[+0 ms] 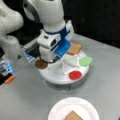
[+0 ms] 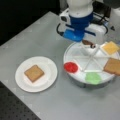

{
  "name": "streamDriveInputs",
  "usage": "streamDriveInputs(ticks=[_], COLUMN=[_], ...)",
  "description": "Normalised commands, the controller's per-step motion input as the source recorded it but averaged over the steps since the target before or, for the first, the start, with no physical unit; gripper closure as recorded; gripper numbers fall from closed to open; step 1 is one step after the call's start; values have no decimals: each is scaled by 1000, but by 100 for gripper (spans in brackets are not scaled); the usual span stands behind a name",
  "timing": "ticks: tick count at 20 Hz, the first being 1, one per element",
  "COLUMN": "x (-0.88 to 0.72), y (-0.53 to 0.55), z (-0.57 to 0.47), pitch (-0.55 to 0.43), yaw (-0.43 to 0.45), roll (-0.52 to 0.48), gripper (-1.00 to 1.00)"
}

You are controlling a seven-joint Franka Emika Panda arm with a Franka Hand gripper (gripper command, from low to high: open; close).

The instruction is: Ingredient selection for cheeseburger or sandwich

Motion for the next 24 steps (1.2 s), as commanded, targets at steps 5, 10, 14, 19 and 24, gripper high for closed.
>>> streamDriveInputs(ticks=[5,10,14,19,24], x=[-84,-91,-164,-183,-167], y=[206,97,59,85,94], z=[-169,-196,-214,-197,-213], pitch=[-121,-141,-126,-134,-163], yaw=[-8,-2,-19,-47,-10], roll=[-146,-127,-148,-183,-224], gripper=[-100,-100,-100,-100,-100])
